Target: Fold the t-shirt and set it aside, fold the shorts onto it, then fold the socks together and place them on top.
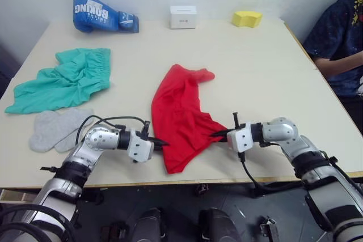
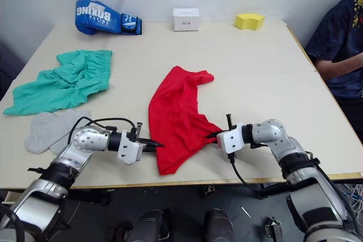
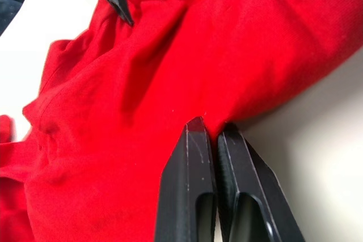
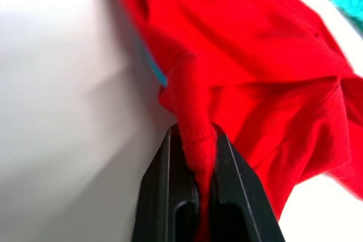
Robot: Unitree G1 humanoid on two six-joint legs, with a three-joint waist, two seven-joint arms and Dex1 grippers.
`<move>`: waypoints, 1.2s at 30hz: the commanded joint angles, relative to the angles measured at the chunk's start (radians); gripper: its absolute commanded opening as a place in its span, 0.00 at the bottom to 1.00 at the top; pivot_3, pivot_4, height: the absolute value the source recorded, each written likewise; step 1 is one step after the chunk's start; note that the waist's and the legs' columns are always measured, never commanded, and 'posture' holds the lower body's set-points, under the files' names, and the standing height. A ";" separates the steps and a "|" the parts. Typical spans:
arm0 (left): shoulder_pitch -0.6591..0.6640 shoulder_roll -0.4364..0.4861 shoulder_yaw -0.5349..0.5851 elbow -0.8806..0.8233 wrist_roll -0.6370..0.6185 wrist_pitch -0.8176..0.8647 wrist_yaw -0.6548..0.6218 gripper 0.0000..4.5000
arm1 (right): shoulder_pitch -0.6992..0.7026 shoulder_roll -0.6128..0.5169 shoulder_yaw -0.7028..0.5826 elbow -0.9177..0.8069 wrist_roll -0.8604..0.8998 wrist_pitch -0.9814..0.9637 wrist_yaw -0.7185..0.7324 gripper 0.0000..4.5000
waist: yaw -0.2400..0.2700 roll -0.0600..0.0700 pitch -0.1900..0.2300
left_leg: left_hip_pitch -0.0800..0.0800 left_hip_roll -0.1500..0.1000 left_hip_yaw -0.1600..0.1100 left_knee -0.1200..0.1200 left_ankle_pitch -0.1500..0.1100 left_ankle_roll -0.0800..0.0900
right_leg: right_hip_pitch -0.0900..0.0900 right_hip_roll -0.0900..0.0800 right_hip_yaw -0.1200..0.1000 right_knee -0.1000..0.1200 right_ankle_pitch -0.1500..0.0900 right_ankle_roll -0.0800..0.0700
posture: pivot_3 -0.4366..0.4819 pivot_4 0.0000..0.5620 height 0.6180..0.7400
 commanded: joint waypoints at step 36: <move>0.150 0.155 0.274 -0.578 -0.401 0.929 -0.060 0.01 | 0.133 -0.313 -0.271 -0.924 0.523 1.325 0.157 0.00 | 0.030 0.003 0.013 | -0.021 0.010 -0.001 0.006 -0.001 -0.008 | -0.017 0.006 -0.009 -0.008 0.003 -0.008 | 0.48 0.27 1.00</move>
